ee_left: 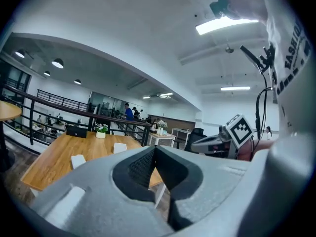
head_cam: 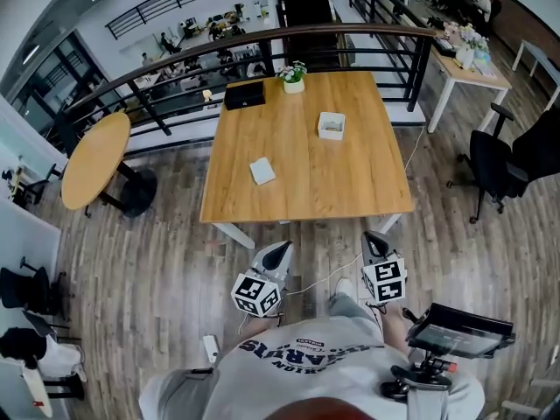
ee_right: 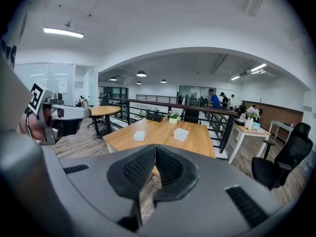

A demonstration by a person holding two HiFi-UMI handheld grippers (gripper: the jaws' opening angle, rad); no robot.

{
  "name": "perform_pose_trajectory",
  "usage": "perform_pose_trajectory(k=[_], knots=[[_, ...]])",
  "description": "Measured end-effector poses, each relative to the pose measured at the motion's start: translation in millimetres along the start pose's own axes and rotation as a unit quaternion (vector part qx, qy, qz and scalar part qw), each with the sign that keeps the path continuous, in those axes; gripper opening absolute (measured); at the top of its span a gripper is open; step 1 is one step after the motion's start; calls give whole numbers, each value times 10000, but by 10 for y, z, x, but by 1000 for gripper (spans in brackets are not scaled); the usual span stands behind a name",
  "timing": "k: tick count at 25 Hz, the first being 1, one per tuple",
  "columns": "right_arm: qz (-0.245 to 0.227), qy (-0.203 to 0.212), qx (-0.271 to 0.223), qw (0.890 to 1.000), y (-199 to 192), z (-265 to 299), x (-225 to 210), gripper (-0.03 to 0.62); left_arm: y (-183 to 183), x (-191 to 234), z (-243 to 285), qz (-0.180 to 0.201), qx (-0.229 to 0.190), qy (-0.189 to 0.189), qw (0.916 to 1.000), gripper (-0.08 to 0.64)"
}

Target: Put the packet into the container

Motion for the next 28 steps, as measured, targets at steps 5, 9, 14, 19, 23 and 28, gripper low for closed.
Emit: perform_pose_trajectory(k=[5,9,14,19,23,28], knots=[[116,277,73,9995,-129,271,-348,9,86,-124,583,-136,-177,-15,9997,0],[326,396,-139,9986,-72,455,-708,9,228,-254,1033,-73,-298,53,9995,-1],[170,505,-98,9985,-112,757,-1182,9,525,-412,1313,306,-517,199,9980,-2],[210,397,31,9990,-220,854,-1454,9,503,-371,1333,537,-278,383,9974,0],[409,360,189,9983,-335,851,-1482,9,389,-253,1473,358,-178,490,9980,-2],[519,450,425,9967,-443,882,-1481,9,327,-172,1862,305,-256,190,9990,-1]])
Point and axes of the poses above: the fingertips, and each gripper's own axes: z forward along the fingers, x to its left, y out of its top, the point moved 10 cm from there along -z, backward along the fingers, and after that the axes turned 13 degrees about -x, right-handed, at the moved point
